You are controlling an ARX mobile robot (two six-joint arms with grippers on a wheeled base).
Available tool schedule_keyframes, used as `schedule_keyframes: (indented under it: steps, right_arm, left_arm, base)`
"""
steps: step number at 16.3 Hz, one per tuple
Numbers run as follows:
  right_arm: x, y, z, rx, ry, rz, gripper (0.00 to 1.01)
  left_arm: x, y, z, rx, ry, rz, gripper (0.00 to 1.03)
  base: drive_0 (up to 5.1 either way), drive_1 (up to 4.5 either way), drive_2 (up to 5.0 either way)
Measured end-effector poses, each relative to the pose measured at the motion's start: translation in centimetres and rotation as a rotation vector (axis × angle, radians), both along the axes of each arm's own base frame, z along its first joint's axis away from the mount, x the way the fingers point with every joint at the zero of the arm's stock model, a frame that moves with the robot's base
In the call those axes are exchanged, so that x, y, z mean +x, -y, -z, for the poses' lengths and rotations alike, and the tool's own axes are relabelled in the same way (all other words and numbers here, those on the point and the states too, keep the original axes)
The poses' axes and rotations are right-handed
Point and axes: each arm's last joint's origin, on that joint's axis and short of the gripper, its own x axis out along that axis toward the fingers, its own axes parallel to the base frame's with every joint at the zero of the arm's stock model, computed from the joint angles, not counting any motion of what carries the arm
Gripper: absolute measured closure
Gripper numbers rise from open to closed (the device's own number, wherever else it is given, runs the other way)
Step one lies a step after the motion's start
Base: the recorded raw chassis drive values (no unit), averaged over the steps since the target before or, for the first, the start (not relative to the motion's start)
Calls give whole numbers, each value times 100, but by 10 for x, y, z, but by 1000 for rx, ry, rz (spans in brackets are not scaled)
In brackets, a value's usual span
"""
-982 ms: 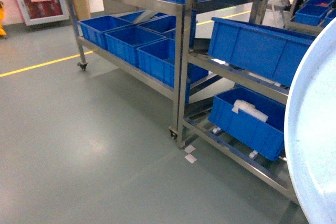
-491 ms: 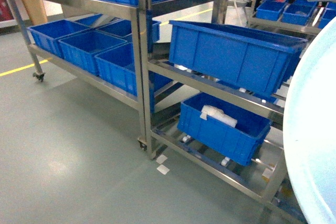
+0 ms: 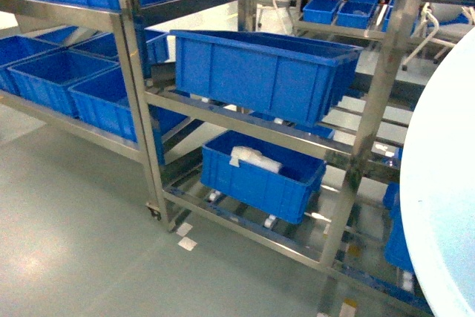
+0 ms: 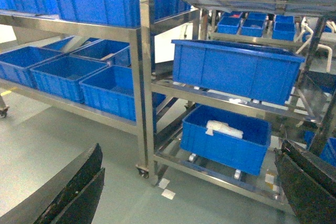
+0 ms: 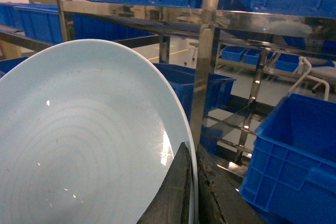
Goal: Place blue tray on left shelf second layer neatly
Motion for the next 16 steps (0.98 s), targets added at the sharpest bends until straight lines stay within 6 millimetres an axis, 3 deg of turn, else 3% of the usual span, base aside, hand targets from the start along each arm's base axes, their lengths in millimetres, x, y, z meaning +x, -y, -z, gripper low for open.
schedule_keyframes:
  steps: [16]
  right_arm:
    - [0,0,0,0,2,0,99]
  left_arm:
    - [0,0,0,0,0,0,5]
  base:
    - [-163,-163,-163]
